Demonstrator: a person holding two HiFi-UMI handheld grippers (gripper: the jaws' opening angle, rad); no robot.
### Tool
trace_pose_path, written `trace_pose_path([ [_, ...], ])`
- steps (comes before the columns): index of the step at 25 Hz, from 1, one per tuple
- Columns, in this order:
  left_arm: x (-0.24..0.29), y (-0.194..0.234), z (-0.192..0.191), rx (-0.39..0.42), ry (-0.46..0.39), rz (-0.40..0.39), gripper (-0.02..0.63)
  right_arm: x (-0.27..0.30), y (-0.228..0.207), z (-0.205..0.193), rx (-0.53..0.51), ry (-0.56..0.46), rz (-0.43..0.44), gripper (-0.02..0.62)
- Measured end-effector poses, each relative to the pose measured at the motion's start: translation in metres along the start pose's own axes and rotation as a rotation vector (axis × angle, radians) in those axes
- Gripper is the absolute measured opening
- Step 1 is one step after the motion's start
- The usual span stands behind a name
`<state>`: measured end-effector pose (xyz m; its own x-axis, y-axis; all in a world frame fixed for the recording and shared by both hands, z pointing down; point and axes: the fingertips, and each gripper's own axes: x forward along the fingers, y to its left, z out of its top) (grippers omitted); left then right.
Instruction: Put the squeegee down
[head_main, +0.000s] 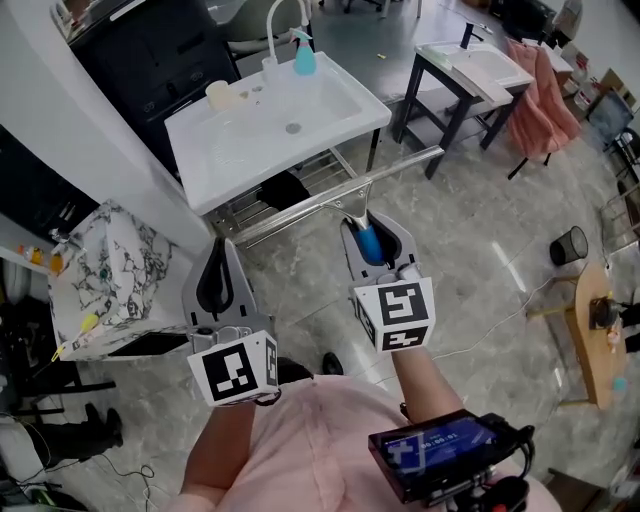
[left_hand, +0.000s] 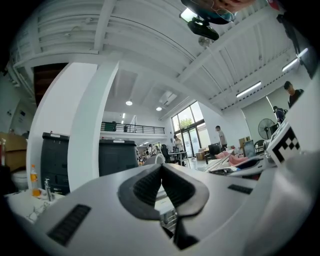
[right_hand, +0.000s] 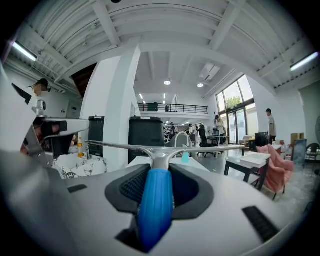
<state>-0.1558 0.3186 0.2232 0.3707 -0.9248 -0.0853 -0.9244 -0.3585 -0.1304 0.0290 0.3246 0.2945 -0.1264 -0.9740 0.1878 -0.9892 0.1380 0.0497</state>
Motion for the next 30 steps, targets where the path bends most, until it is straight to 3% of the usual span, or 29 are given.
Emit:
trace_pose_path([
  [14, 0.061, 0.005, -0.031, -0.017, 0.044, 0.030, 0.009, 0.057, -0.033, -0.018, 0.011, 0.046, 0.009, 0.120],
  [22, 0.148, 0.019, -0.055, -0.029, 0.080, 0.006, 0.009, 0.135, -0.059, -0.022, 0.023, 0.092, 0.000, 0.120],
  [30, 0.246, 0.041, -0.058, -0.015, 0.054, -0.029, 0.009, 0.224, -0.086, 0.002, 0.030, 0.070, -0.026, 0.120],
])
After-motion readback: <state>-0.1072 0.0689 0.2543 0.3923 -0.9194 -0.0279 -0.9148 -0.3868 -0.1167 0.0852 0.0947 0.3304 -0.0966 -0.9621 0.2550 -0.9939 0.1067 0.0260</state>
